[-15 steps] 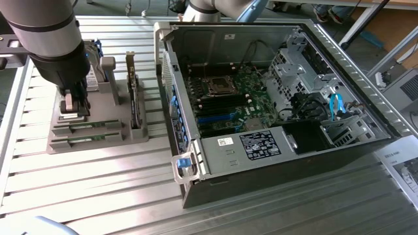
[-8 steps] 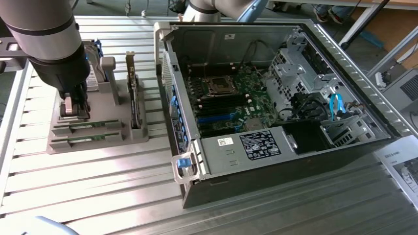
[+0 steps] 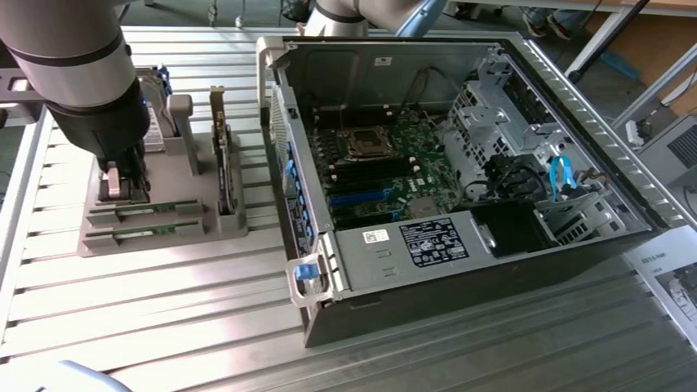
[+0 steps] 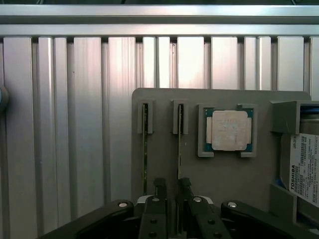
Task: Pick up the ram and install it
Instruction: 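Pick up the ram and move it above insertion slot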
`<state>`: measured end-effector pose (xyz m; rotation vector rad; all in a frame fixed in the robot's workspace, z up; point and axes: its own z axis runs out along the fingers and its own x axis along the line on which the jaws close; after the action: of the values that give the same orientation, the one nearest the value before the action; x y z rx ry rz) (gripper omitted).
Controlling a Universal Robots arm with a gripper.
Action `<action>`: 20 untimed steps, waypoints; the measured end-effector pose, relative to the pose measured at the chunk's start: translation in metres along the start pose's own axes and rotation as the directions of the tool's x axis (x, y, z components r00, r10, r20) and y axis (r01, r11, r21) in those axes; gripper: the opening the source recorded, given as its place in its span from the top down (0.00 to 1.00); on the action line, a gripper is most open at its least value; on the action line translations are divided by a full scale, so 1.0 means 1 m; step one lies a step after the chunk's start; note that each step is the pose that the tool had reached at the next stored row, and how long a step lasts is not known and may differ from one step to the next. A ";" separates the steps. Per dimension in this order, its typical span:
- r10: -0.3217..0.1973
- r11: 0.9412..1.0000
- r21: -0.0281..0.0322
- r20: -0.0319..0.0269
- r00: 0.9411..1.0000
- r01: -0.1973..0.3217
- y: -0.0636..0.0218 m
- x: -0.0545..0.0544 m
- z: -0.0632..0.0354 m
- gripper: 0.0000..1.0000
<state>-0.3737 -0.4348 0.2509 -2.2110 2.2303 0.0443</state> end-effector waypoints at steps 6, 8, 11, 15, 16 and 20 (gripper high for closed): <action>0.000 1.000 0.000 0.000 1.000 0.000 0.0000 0.007 -0.0002 0.76; 0.000 1.000 0.000 0.000 1.000 0.000 0.0000 0.009 -0.0002 0.76; 0.000 1.000 0.000 0.000 1.000 0.000 0.0000 0.012 -0.0003 0.76; 0.000 1.000 0.000 0.001 1.000 0.000 0.0000 0.017 -0.0004 0.76; 0.000 1.000 0.000 0.001 1.000 0.000 0.0000 0.018 -0.0004 0.76; 0.000 1.000 0.000 0.001 1.000 0.000 0.0000 0.023 -0.0004 0.76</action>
<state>-0.3740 -0.4574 0.2509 -2.2107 2.2297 0.0453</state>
